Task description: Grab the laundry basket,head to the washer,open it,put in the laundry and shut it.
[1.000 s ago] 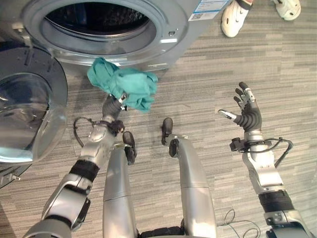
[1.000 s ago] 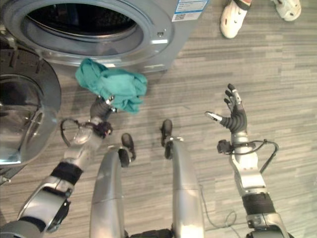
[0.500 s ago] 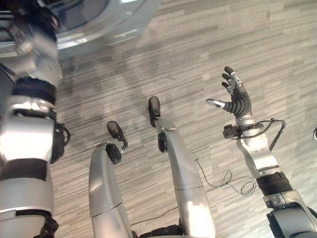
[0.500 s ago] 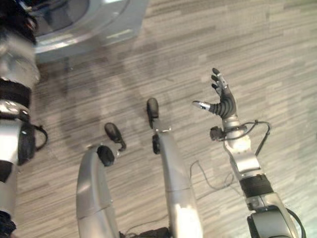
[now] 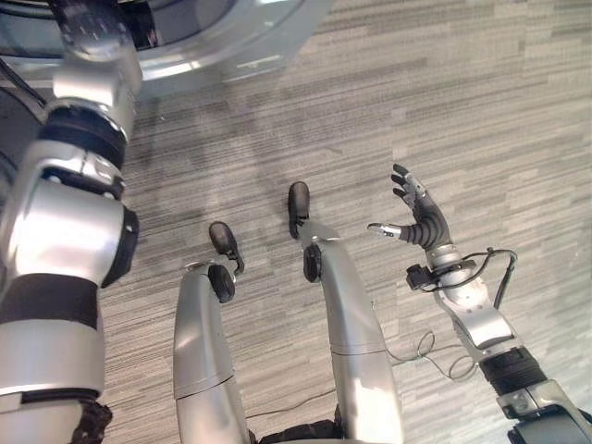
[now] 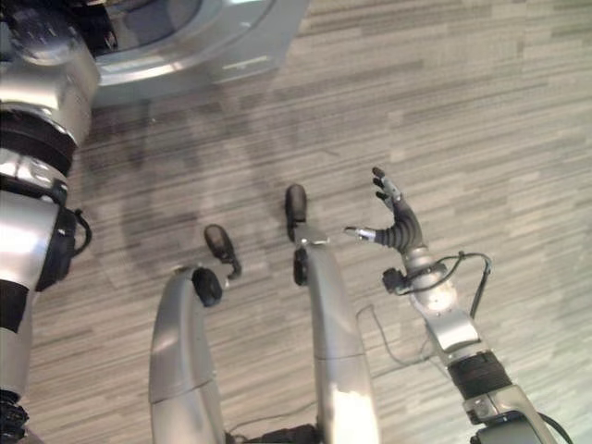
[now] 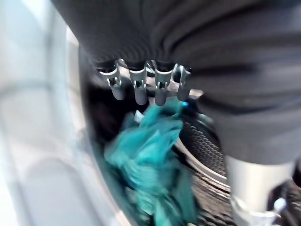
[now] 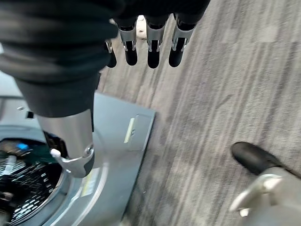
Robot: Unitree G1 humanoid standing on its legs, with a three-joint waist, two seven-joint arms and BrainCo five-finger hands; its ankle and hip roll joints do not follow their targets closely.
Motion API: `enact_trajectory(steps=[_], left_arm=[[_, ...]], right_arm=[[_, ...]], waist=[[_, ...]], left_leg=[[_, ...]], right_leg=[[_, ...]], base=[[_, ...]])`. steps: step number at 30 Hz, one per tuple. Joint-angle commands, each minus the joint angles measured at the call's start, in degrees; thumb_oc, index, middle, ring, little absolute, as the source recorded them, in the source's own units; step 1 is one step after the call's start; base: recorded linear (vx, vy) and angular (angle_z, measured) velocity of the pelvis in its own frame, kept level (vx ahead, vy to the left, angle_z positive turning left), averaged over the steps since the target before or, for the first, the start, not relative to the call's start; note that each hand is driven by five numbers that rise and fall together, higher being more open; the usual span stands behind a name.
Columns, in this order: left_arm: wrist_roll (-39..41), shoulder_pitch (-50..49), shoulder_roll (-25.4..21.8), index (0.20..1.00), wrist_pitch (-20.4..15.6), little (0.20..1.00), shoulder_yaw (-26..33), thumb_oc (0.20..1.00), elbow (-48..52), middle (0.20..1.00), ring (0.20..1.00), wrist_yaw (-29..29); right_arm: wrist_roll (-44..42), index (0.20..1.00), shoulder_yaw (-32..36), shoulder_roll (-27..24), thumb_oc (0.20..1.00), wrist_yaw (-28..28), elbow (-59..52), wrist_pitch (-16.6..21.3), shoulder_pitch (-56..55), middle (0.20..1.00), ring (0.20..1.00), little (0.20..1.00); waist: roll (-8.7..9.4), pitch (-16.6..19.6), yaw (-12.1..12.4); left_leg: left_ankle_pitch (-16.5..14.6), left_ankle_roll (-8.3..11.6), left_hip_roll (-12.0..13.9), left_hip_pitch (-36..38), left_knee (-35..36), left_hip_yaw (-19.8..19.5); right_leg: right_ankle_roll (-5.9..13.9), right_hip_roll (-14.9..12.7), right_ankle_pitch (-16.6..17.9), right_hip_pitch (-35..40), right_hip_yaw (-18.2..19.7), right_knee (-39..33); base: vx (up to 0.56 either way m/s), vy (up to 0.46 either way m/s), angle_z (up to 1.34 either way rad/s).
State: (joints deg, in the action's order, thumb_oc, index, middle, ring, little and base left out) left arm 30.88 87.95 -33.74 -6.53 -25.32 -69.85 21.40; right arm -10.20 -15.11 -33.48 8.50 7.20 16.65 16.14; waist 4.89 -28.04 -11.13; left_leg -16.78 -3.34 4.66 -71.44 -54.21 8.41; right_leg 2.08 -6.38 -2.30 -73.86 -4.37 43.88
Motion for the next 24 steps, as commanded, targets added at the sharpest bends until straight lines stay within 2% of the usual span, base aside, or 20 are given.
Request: enact_trajectory(steps=[1,5,7,11,14,15,16,19,20,21,23,24], left_arm=[[-3.64,-4.19,1.59,1.000,-2.11,1.000,3.47,1.000,0.04,1.000,1.000,0.12],[-4.40,-10.50,3.37,1.000,-3.11,1.000,5.81,1.000,2.62,1.000,1.000,0.47],[-5.00,-21.05,6.33,1.000,-6.04,1.000,9.57,1.000,8.70,1.000,1.000,1.76],[-4.77,-41.46,11.37,1.000,-9.38,1.000,13.56,1.000,20.89,1.000,1.000,2.02],[-1.76,-53.72,14.63,1.000,-10.10,1.000,15.45,1.000,23.97,1.000,1.000,-1.62],[-1.77,-53.73,14.63,1.000,-10.10,1.000,15.46,1.000,23.98,1.000,1.000,-1.61],[-0.02,-60.33,14.85,1.000,-11.40,1.000,15.44,1.000,28.90,1.000,1.000,-5.01],[-1.05,-65.87,14.68,1.000,-11.80,1.000,15.72,1.000,32.74,1.000,1.000,-6.64],[-1.78,-69.08,13.75,1.000,-12.17,1.000,16.53,1.000,33.92,1.000,1.000,-8.34],[-5.96,-71.24,11.57,1.000,-12.00,1.000,16.62,1.000,35.55,1.000,1.000,-8.47],[-7.86,-72.01,10.17,1.000,-12.09,1.000,17.27,1.000,36.05,1.000,1.000,-8.51],[-10.23,-73.19,8.17,1.000,-12.18,1.000,18.96,1.000,34.79,1.000,1.000,-8.00]], right_arm=[[2.57,1.000,-1.49,-2.50,1.000,0.20,-2.33,2.98,-4.13,1.000,1.000,1.000],[4.01,1.000,-2.65,-2.67,1.000,0.39,-1.16,2.79,-4.92,1.000,1.000,1.000],[5.11,1.000,-3.26,-1.57,1.000,1.71,3.26,2.30,-5.89,1.000,1.000,1.000],[4.49,1.000,-2.28,0.16,1.000,2.81,10.80,1.66,-7.18,1.000,1.000,1.000],[-0.08,1.000,0.60,2.97,1.000,2.80,18.14,0.83,-6.84,1.000,1.000,1.000],[-0.08,1.000,0.59,2.97,1.000,2.80,18.14,0.84,-6.84,1.000,1.000,1.000],[-0.58,1.000,2.04,3.30,1.000,2.34,22.44,-0.03,-7.21,1.000,1.000,1.000],[-2.45,1.000,4.44,3.79,1.000,1.43,27.56,-0.63,-8.34,1.000,1.000,1.000],[-1.67,1.000,5.92,4.11,1.000,0.60,31.63,-1.27,-10.24,1.000,1.000,1.000],[-1.76,1.000,7.32,4.31,1.000,-0.24,35.81,-1.85,-11.81,1.000,1.000,1.000],[-1.67,1.000,8.08,4.67,1.000,-0.59,37.36,-2.14,-12.85,1.000,1.000,1.000],[-1.06,1.000,8.23,5.33,1.000,-1.63,40.20,-2.76,-14.46,1.000,1.000,1.000]], waist=[[-2.83,4.40,-0.83],[-2.93,4.35,-0.27],[-3.23,3.68,1.14],[-3.95,2.02,3.54],[-4.41,0.60,5.34],[-4.41,0.57,5.33],[-4.25,0.80,6.08],[-4.56,1.76,6.97],[-4.87,2.78,7.72],[-4.89,4.25,8.40],[-4.74,4.79,8.61],[-4.39,6.78,8.85]], left_leg=[[-0.46,2.31,-1.60,1.05,2.47,-3.37],[0.54,2.60,-1.78,3.90,4.77,-3.79],[2.05,3.10,-2.31,8.47,8.72,-4.33],[4.62,3.39,-4.35,18.22,15.44,-4.68],[6.61,3.57,-6.41,26.65,20.32,-5.42],[6.62,3.57,-6.41,26.69,20.34,-5.43],[9.82,3.44,-7.56,30.84,24.54,-5.80],[11.09,3.54,-8.59,35.65,28.52,-6.68],[12.37,3.69,-8.96,40.23,32.24,-7.57],[13.37,3.72,-9.27,44.27,35.39,-8.23],[14.05,3.83,-9.33,46.78,37.66,-8.73],[15.10,4.02,-9.25,50.63,41.30,-9.15]], right_leg=[[5.48,-0.95,-1.49,3.79,-0.18,-3.96],[5.42,-1.15,-1.19,6.38,-0.58,-5.10],[5.39,-1.80,-0.87,10.59,-1.21,-6.94],[5.22,-2.97,-0.67,18.83,-2.03,-9.82],[5.04,-4.01,-0.34,27.24,-3.29,-12.85],[5.04,-4.02,-0.33,27.29,-3.29,-12.87],[4.30,-4.22,1.62,31.46,-4.40,-16.14],[4.44,-4.55,2.32,36.92,-5.64,-19.39],[4.80,-4.92,2.75,41.67,-7.07,-21.97],[5.11,-4.93,3.20,46.20,-8.22,-24.49],[5.35,-5.12,3.58,48.67,-8.77,-26.12],[5.60,-5.14,4.23,52.51,-9.52,-29.11]], base=[[-0.02,-0.070,0.21],[-0.04,-0.064,0.13],[-0.08,-0.093,0.25],[-0.06,-0.060,0.34],[-0.03,-0.030,0.29],[-0.05,0.006,0.27],[-0.03,0.029,0.43],[0.03,0.017,0.46],[0.14,0.033,0.16],[0.12,0.031,0.11],[0.09,0.026,0.34],[0.11,0.038,0.19]])
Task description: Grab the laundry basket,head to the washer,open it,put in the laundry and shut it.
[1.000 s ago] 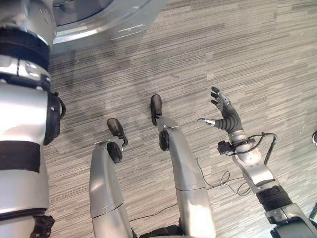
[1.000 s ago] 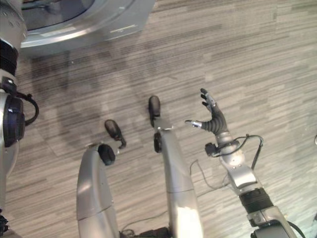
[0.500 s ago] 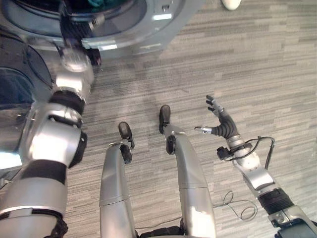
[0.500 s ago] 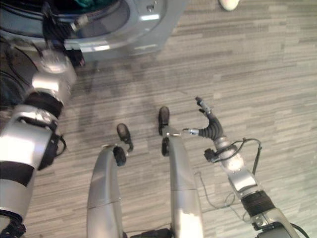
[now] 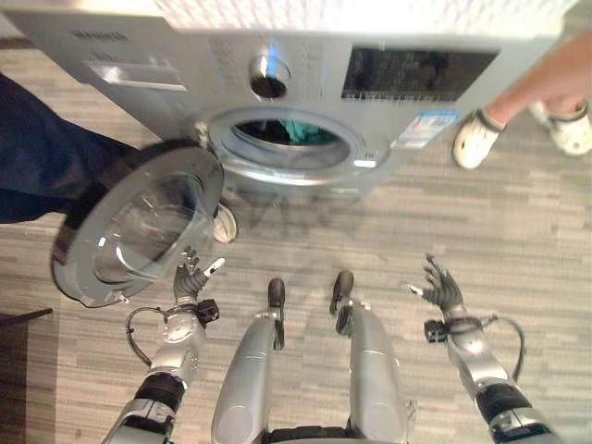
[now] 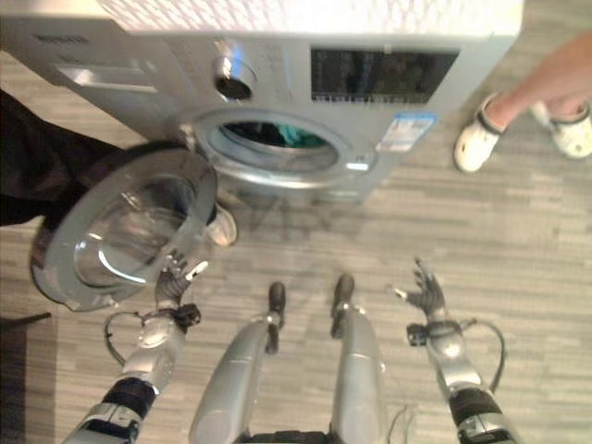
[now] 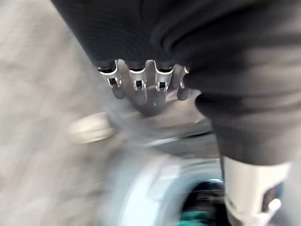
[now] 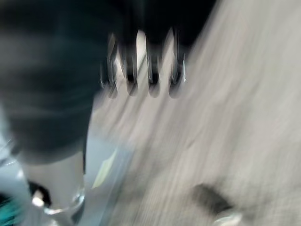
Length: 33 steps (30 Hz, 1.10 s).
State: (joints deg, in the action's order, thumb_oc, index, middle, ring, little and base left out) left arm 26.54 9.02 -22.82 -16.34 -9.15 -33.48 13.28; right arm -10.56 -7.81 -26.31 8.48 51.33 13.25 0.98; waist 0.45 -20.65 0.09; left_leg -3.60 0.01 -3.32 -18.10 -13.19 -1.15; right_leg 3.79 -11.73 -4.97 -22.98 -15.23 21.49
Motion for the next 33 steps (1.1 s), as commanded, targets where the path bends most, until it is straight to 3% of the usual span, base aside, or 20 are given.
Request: enact_trajectory(steps=[1,8,17,25,33], left_arm=[[-6.94,5.32,-4.19,1.000,-2.29,1.000,3.84,1.000,-1.98,1.000,1.000,0.57],[-11.89,6.45,-12.92,1.000,-1.11,1.000,8.79,1.000,-5.66,1.000,1.000,2.09],[-13.88,14.62,-22.28,1.000,0.44,1.000,9.17,1.000,-14.41,1.000,1.000,4.57],[-17.93,20.58,-26.60,1.000,1.90,1.000,5.98,1.000,-22.14,1.000,1.000,5.88],[-14.99,14.95,-28.24,1.000,-0.64,1.000,11.53,1.000,-16.09,1.000,1.000,7.94]], right_arm=[[0.34,1.000,0.33,-1.89,1.000,-2.32,-4.25,0.35,-0.09,1.000,1.000,1.000],[4.15,1.000,-1.28,-1.51,1.000,-4.51,0.96,-0.88,-2.62,1.000,1.000,1.000],[6.46,1.000,-7.57,-0.96,1.000,-5.30,0.42,-1.34,0.98,1.000,1.000,1.000],[5.64,1.000,-9.38,-0.48,1.000,-4.22,-2.14,-0.80,3.42,1.000,1.000,1.000],[6.51,1.000,-8.57,0.56,1.000,-3.80,0.23,-1.05,1.50,1.000,1.000,1.000]], waist=[[0.23,-0.16,-2.27],[1.03,2.73,-1.62],[4.36,1.50,-1.00],[5.43,-0.15,-1.27],[5.03,-0.34,-0.31]], left_leg=[[2.39,0.68,-1.14,-1.10,1.81,0.60],[4.77,0.85,-0.10,4.52,9.55,0.71],[7.51,1.17,1.00,2.99,13.18,0.43],[10.75,1.92,1.97,1.75,18.08,0.22],[10.03,1.25,1.33,2.29,17.92,0.17]], right_leg=[[3.96,0.33,7.06,2.62,1.27,-7.57],[4.32,1.11,8.12,8.42,0.11,-13.10],[4.64,1.91,10.82,7.81,0.94,-17.20],[5.25,1.73,12.25,5.83,1.26,-18.63],[5.76,0.79,12.91,6.03,2.07,-18.75]], base=[[0.10,0.047,0.00],[0.02,0.028,0.01],[-0.04,-0.007,0.05],[-0.01,0.015,0.02],[0.03,0.029,0.05]])
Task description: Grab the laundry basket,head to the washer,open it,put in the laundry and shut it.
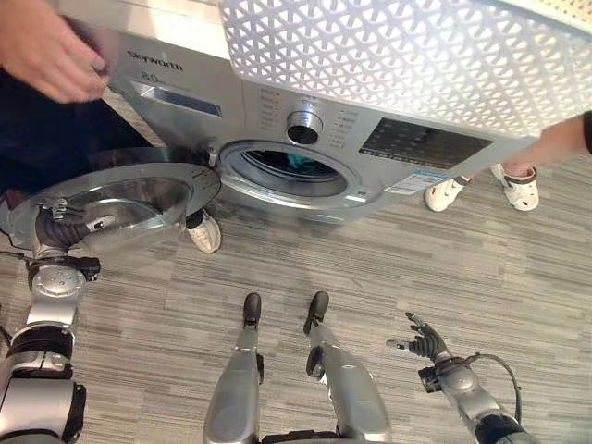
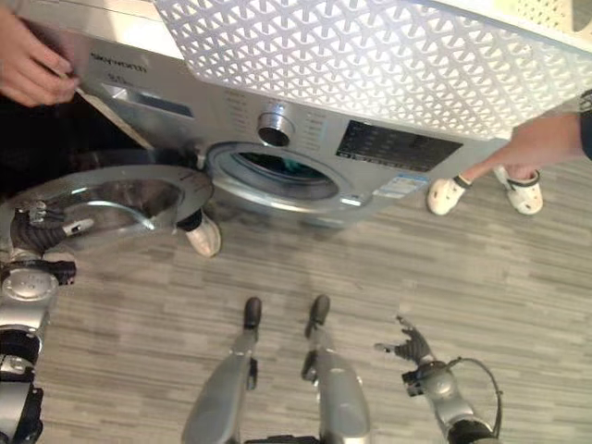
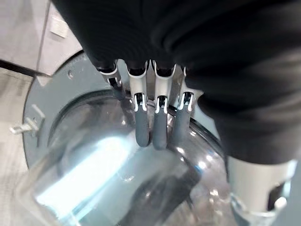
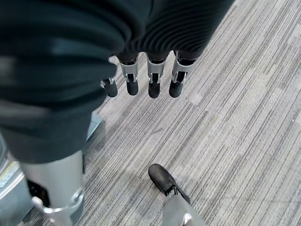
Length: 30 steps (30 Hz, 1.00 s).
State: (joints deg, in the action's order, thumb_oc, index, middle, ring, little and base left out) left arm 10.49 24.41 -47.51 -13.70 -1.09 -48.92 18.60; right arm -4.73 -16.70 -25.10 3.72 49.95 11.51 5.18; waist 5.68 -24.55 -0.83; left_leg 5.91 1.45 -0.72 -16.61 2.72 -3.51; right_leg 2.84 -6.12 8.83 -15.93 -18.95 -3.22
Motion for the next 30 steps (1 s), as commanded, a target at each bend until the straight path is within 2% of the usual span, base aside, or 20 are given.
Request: enact_trajectory(steps=[1,5,12,18,21,23,25,26,30], left_arm=[[1.00,-1.28,-3.75,1.000,-3.50,1.000,3.97,1.000,0.25,1.000,1.000,2.83],[-0.08,-4.11,-5.18,1.000,-4.11,1.000,5.52,1.000,3.36,1.000,1.000,3.13],[-0.27,-6.47,-8.11,1.000,-4.55,1.000,7.30,1.000,5.27,1.000,1.000,2.24],[-0.30,-5.03,-10.08,1.000,-4.78,1.000,6.88,1.000,4.95,1.000,1.000,1.98],[0.12,-2.60,-10.63,1.000,-4.20,1.000,5.13,1.000,1.49,1.000,1.000,0.91],[-0.09,0.49,-10.42,1.000,-3.24,1.000,2.42,1.000,-3.80,1.000,1.000,-0.26],[-0.66,2.30,-10.18,1.000,-2.77,1.000,0.77,1.000,-5.48,1.000,1.000,-0.38],[-0.66,2.34,-10.19,1.000,-2.77,1.000,0.73,1.000,-5.50,1.000,1.000,-0.38],[-4.10,3.78,-8.62,1.000,-1.39,1.000,-1.97,1.000,-9.18,1.000,1.000,-0.78]], right_arm=[[0.83,1.000,0.65,-0.48,1.000,1.00,2.23,0.62,-2.92,1.000,1.000,1.000],[1.16,1.000,0.97,-0.10,1.000,0.53,4.07,0.18,-3.85,1.000,1.000,1.000],[1.15,1.000,1.10,-0.36,1.000,-0.38,3.61,-0.06,-4.03,1.000,1.000,1.000],[0.87,1.000,0.88,-1.51,1.000,-0.47,2.33,0.26,-2.86,1.000,1.000,1.000],[0.81,1.000,0.52,-2.26,1.000,-0.53,2.60,0.12,-1.95,1.000,1.000,1.000],[0.90,1.000,0.33,-2.82,1.000,-0.48,2.48,0.09,-1.40,1.000,1.000,1.000],[0.69,1.000,0.26,-3.53,1.000,-0.18,1.88,0.17,-0.55,1.000,1.000,1.000],[0.69,1.000,0.27,-3.52,1.000,-0.18,1.87,0.17,-0.55,1.000,1.000,1.000],[0.77,1.000,0.34,-5.13,1.000,0.03,0.56,0.52,0.43,1.000,1.000,1.000]], waist=[[-0.39,3.85,0.79],[-1.16,5.52,1.43],[-1.94,6.39,1.91],[-1.46,5.44,1.80],[-0.86,4.73,1.42],[0.00,4.06,0.65],[0.75,3.00,0.01],[0.75,3.03,0.03],[1.55,1.95,-1.34]], left_leg=[[0.36,-0.21,-1.32,1.04,1.97,2.46],[-0.30,-0.34,-1.80,2.44,2.06,2.39],[-0.81,-0.48,-2.27,3.73,2.08,2.61],[-0.72,-0.84,-2.04,2.73,1.62,3.04],[-0.63,-0.94,-1.86,1.62,1.10,3.24],[-1.61,-1.17,-1.68,0.30,-1.26,3.83],[-3.30,-1.52,-1.86,-2.40,-5.96,4.26],[-3.33,-1.52,-1.86,-2.47,-6.03,4.27],[-7.38,-1.45,-2.24,-7.01,-14.06,6.15]], right_leg=[[6.73,-4.92,-0.95,-0.85,5.82,5.97],[6.95,-5.37,-1.27,0.57,5.73,5.83],[7.25,-5.75,-1.19,1.47,5.97,5.67],[7.35,-5.37,-0.43,0.38,6.68,5.21],[7.31,-5.13,-0.17,-0.79,7.28,5.23],[7.27,-5.13,0.18,-1.52,8.12,5.27],[7.20,-5.37,0.38,-2.50,8.76,5.83],[7.20,-5.37,0.38,-2.55,8.77,5.84],[7.11,-5.46,0.79,-4.84,11.15,7.09]], base=[[0.04,0.011,0.03],[0.04,0.008,0.01],[0.01,0.003,0.00],[-0.04,0.011,-0.10],[-0.04,0.027,-0.02],[-0.04,0.036,-0.14],[-0.05,0.020,-0.19],[-0.05,0.022,-0.07],[-0.03,0.077,-0.12]])
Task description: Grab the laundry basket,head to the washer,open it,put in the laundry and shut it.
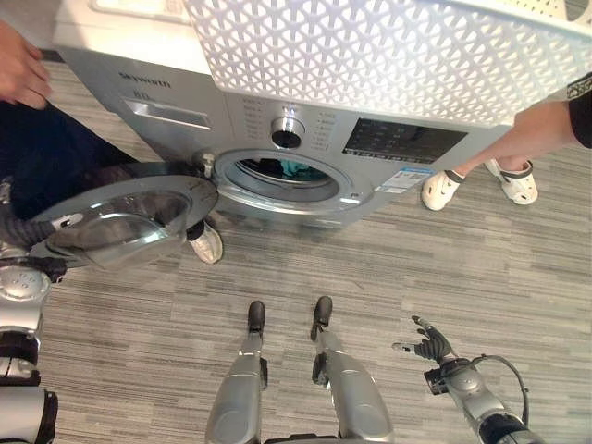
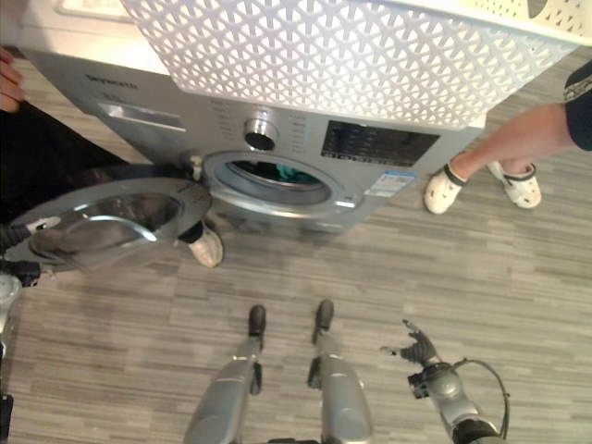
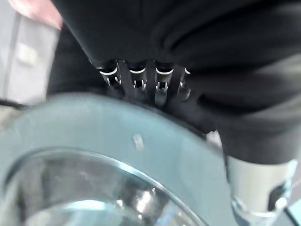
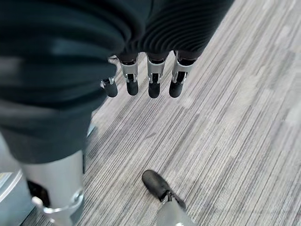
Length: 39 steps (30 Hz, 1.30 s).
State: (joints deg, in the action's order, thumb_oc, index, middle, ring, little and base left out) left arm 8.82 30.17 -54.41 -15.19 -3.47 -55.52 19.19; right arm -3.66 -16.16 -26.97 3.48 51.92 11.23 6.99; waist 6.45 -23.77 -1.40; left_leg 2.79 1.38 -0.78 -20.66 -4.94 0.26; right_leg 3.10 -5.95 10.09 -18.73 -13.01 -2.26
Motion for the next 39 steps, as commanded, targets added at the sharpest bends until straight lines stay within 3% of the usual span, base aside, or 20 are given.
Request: enact_trajectory(steps=[1,9,20,28,34,37,38,39], left_arm=[[-2.77,-2.07,-1.17,1.000,0.26,1.000,0.28,1.000,-3.11,1.000,1.000,-1.59],[-6.27,-3.47,2.75,1.000,1.73,1.000,-1.81,1.000,-6.04,1.000,1.000,-3.90],[-3.74,-13.31,12.46,1.000,2.89,1.000,-0.64,1.000,-3.74,1.000,1.000,-10.06],[-1.62,-19.11,20.17,1.000,2.75,1.000,-0.96,1.000,0.14,1.000,1.000,-11.28],[-0.43,-16.61,25.25,1.000,2.69,1.000,-4.18,1.000,3.72,1.000,1.000,-10.34],[0.21,-14.70,28.39,1.000,2.77,1.000,-5.47,1.000,4.69,1.000,1.000,-9.62],[0.36,-13.39,30.63,1.000,2.90,1.000,-6.42,1.000,4.87,1.000,1.000,-9.14],[2.34,-12.90,34.23,1.000,2.40,1.000,-7.61,1.000,6.40,1.000,1.000,-9.25]], right_arm=[[-0.28,1.000,-0.34,-3.46,1.000,0.25,-1.70,0.76,-1.14,1.000,1.000,1.000],[0.52,1.000,-0.98,-3.71,1.000,-0.35,-3.82,0.95,-1.44,1.000,1.000,1.000],[2.89,1.000,1.36,-3.73,1.000,-1.45,-2.01,-0.86,-3.77,1.000,1.000,1.000],[4.89,1.000,2.72,-4.15,1.000,-1.94,1.56,-1.91,-6.04,1.000,1.000,1.000],[7.21,1.000,1.22,-8.42,1.000,-1.07,2.00,-2.24,-4.15,1.000,1.000,1.000],[7.04,1.000,1.88,-9.08,1.000,0.05,2.52,-2.38,-3.77,1.000,1.000,1.000],[6.88,1.000,2.22,-8.88,1.000,0.93,3.19,-2.51,-3.70,1.000,1.000,1.000],[6.52,1.000,2.60,-8.36,1.000,1.39,3.72,-2.87,-4.06,1.000,1.000,1.000]], waist=[[0.91,1.20,-1.07],[1.49,1.91,-1.70],[-3.35,4.55,-0.03],[-6.87,7.20,0.94],[-6.83,6.26,1.51],[-6.23,6.00,0.90],[-5.75,5.92,-0.19],[-4.70,6.16,-0.47]], left_leg=[[-4.77,-1.43,-2.08,-3.18,-6.94,2.81],[-4.95,-1.48,-1.62,-2.51,-6.28,3.84],[-3.59,-1.31,-2.69,7.21,-0.64,2.49],[-0.29,-0.13,-1.03,11.59,3.81,-0.19],[4.13,2.67,1.33,8.72,4.49,-2.32],[5.35,3.51,2.59,6.77,3.50,0.57],[5.88,3.74,4.14,6.11,2.44,6.81],[4.91,3.81,5.47,5.90,0.94,8.22]], right_leg=[[6.95,-5.41,-0.37,-2.32,5.86,6.05],[6.83,-5.08,-0.49,-2.11,7.40,5.27],[5.52,-4.93,-4.79,4.40,4.59,8.31],[3.53,-3.18,-9.62,7.17,1.17,12.03],[1.54,-0.34,-10.54,7.47,-2.46,10.18],[1.59,-0.59,-9.98,8.04,-4.65,8.33],[1.68,-1.32,-9.73,8.49,-6.34,7.82],[1.69,-1.82,-8.81,8.37,-6.59,6.88]], base=[[-0.01,0.084,-0.20],[0.01,0.028,-0.19],[0.03,-0.031,0.01],[0.01,-0.094,0.17],[-0.13,-0.197,0.28],[-0.10,-0.142,0.49],[-0.16,-0.117,0.47],[-0.15,-0.119,0.53]])
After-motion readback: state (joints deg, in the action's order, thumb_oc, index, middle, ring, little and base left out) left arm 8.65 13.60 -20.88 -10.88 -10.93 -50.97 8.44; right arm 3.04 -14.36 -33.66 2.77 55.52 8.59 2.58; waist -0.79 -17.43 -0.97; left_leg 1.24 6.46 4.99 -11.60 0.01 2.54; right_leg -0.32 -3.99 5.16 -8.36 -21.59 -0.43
